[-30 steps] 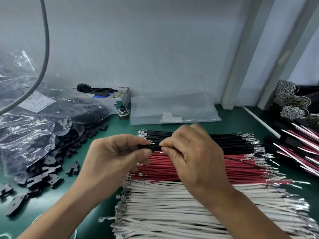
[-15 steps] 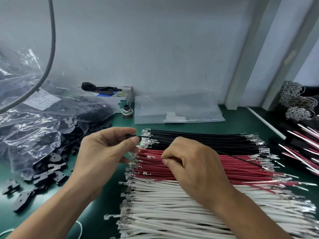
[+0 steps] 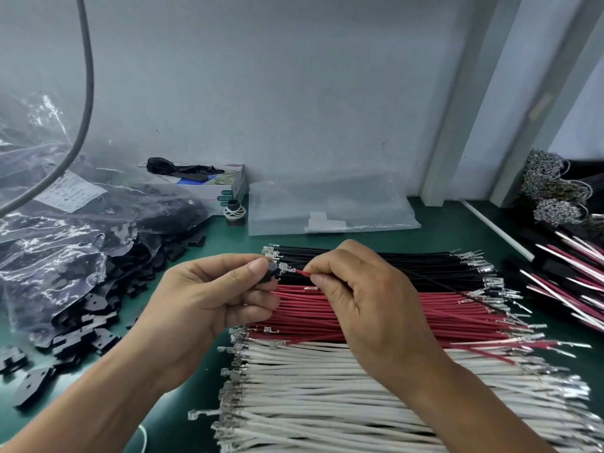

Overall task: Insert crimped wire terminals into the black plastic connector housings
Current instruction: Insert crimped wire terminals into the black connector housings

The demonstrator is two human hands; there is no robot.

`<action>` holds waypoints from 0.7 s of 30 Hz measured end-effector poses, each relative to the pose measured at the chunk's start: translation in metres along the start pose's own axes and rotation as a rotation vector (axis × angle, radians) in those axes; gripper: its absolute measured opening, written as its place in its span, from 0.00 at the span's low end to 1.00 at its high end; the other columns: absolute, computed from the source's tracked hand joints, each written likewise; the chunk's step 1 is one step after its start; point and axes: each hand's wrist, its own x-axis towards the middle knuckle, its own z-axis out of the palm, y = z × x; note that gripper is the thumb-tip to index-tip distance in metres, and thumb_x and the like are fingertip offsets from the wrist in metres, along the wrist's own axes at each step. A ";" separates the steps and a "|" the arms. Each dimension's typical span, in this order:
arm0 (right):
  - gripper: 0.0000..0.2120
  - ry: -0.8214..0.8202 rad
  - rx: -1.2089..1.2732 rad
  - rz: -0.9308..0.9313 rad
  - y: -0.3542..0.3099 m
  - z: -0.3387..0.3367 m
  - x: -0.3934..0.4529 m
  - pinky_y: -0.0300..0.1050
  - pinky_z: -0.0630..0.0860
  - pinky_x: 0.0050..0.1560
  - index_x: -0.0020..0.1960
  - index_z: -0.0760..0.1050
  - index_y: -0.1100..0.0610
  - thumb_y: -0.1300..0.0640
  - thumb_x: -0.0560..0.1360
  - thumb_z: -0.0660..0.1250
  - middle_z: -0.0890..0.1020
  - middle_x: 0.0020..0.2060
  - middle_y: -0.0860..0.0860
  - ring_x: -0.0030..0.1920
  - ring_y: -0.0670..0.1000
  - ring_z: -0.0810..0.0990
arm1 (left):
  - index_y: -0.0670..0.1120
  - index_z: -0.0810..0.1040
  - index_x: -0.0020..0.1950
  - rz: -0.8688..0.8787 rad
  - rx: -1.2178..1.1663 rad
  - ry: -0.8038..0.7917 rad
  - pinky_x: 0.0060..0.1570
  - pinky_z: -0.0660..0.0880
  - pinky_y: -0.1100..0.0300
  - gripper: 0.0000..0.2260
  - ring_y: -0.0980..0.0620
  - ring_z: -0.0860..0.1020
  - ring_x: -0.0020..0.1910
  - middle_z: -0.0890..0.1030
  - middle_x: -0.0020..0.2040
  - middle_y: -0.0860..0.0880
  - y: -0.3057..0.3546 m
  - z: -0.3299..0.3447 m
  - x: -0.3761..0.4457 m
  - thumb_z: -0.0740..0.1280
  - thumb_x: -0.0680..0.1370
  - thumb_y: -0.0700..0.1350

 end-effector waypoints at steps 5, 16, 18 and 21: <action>0.08 0.004 -0.035 -0.015 -0.001 0.000 -0.001 0.46 0.77 0.42 0.52 0.81 0.49 0.51 0.81 0.63 0.78 0.43 0.42 0.43 0.44 0.78 | 0.38 0.87 0.50 -0.015 0.000 -0.015 0.33 0.82 0.61 0.16 0.48 0.84 0.33 0.85 0.42 0.36 0.002 0.001 -0.001 0.77 0.65 0.46; 0.06 -0.018 -0.352 -0.240 -0.009 -0.009 0.001 0.47 0.77 0.34 0.51 0.82 0.54 0.63 0.77 0.72 0.78 0.42 0.47 0.40 0.49 0.77 | 0.37 0.87 0.51 -0.042 0.018 -0.066 0.32 0.82 0.60 0.20 0.48 0.83 0.31 0.85 0.41 0.37 0.003 -0.003 -0.002 0.83 0.65 0.46; 0.08 -0.053 -0.439 -0.269 -0.008 -0.012 0.003 0.47 0.77 0.32 0.49 0.82 0.55 0.67 0.74 0.73 0.78 0.41 0.48 0.39 0.50 0.76 | 0.37 0.87 0.52 -0.054 0.035 -0.069 0.32 0.81 0.60 0.25 0.48 0.83 0.31 0.85 0.40 0.38 0.005 -0.003 -0.002 0.83 0.61 0.50; 0.10 -0.091 -0.512 -0.325 -0.010 -0.015 0.003 0.47 0.74 0.30 0.46 0.81 0.56 0.69 0.73 0.70 0.77 0.40 0.49 0.38 0.50 0.74 | 0.37 0.87 0.51 -0.070 0.060 -0.078 0.31 0.80 0.61 0.23 0.49 0.82 0.30 0.83 0.38 0.40 0.005 -0.004 -0.001 0.81 0.62 0.50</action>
